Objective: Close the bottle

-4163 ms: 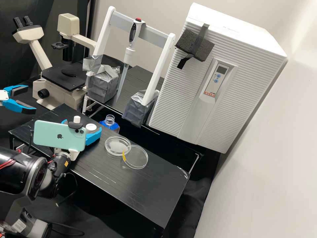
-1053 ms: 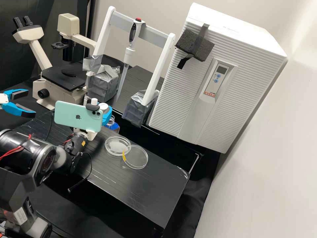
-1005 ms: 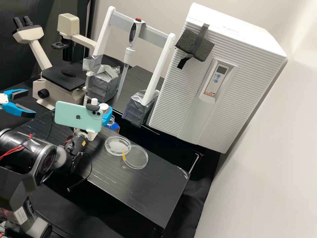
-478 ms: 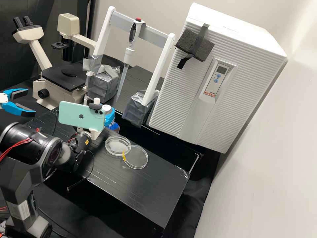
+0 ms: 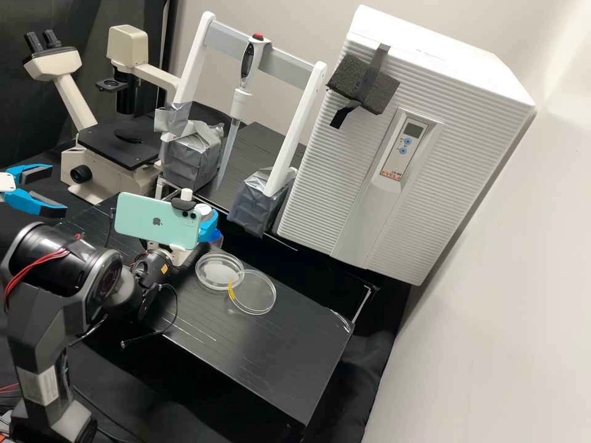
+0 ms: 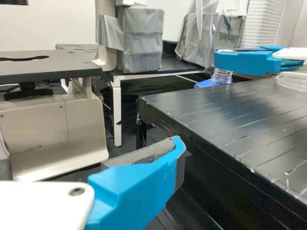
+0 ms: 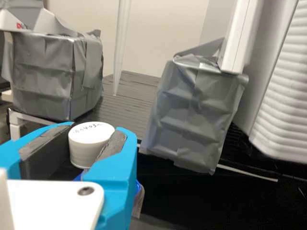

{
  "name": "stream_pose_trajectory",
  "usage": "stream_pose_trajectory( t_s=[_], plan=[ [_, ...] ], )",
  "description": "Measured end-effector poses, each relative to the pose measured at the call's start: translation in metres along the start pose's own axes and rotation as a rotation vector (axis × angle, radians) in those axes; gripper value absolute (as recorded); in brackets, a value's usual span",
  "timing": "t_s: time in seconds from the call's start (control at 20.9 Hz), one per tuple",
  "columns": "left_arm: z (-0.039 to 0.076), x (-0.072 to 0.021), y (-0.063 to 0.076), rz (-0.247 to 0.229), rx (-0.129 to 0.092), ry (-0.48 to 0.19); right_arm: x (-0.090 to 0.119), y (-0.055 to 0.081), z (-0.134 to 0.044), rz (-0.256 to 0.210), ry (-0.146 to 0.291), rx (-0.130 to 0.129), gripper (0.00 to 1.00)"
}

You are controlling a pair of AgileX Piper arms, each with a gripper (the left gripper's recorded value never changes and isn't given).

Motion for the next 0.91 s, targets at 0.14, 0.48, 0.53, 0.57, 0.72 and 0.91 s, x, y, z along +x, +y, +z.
stream_pose_trajectory(
  t_s=[0.14, 0.48, 0.53, 0.57, 0.72, 0.91],
  plan=[
    [-0.0001, 0.0000, 0.0001, 0.001, -0.001, 0.001, 0.0021, 0.0036, 0.0032, 0.014, -0.012, 0.000, 0.00],
    [-0.0012, 0.0002, 0.0009, 0.011, -0.008, 0.015, 0.0027, 0.0027, 0.0057, 0.011, -0.021, 0.000, 0.00],
    [-0.0012, 0.0002, 0.0009, 0.011, -0.008, 0.015, 0.0027, 0.0027, 0.0057, 0.011, -0.021, 0.000, 0.00],
    [-0.0012, 0.0002, 0.0009, 0.011, -0.008, 0.015, 0.0027, 0.0027, 0.0057, 0.011, -0.021, 0.000, 0.00],
    [-0.0012, 0.0002, 0.0009, 0.011, -0.008, 0.015, 0.0027, 0.0027, 0.0057, 0.011, -0.021, 0.000, 1.00],
    [-0.0012, 0.0002, 0.0009, 0.011, -0.008, 0.015, 0.0027, 0.0024, 0.0053, 0.010, -0.019, 0.000, 1.00]
  ],
)
